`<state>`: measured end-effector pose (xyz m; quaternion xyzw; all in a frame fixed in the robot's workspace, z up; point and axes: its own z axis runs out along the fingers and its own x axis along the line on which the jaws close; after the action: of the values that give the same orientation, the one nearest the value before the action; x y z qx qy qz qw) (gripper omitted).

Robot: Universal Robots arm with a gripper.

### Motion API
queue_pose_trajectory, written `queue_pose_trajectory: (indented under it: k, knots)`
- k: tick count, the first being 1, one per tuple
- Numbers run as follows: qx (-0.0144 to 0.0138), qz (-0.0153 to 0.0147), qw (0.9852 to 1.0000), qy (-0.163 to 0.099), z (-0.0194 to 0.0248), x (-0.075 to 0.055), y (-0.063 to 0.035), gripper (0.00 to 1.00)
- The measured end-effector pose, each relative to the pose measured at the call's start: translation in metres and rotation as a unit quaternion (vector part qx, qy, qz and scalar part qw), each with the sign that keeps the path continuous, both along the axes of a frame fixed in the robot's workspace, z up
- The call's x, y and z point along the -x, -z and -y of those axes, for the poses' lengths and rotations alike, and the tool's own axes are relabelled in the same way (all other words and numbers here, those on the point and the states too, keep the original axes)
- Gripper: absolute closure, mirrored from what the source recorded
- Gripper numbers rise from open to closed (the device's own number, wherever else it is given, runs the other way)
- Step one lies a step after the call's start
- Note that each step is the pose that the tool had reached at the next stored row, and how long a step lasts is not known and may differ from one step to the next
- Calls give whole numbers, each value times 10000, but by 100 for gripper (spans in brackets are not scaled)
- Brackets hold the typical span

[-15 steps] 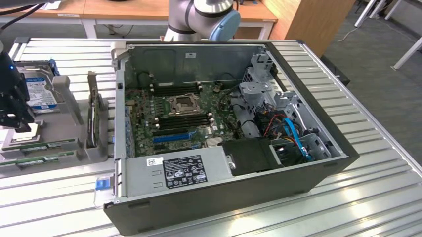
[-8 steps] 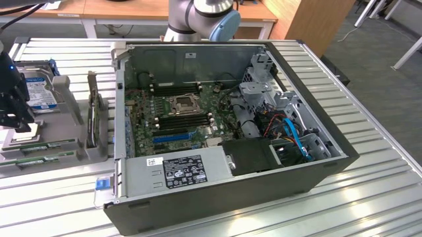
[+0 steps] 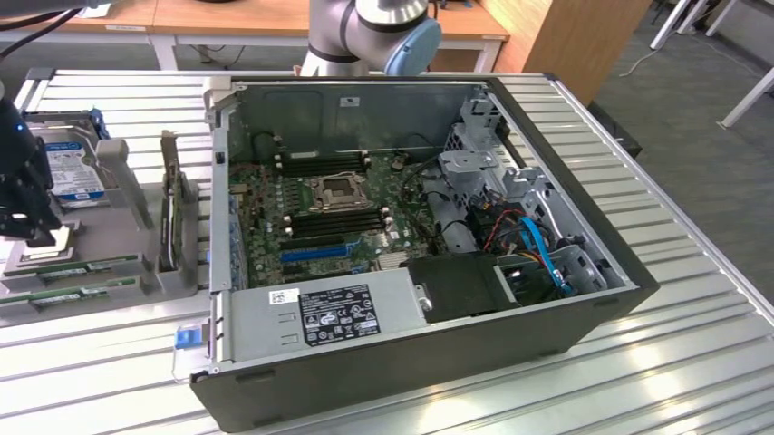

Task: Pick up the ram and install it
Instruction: 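Pick up the ram and move it above insertion slot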

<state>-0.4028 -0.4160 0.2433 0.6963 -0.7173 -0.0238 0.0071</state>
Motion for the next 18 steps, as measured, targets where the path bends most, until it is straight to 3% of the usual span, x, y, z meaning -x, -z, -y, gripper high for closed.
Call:
queue_pose_trajectory:
  k: [18]
  knots:
    - [1, -1, 10000, 1, 57, -6, 0, 70]
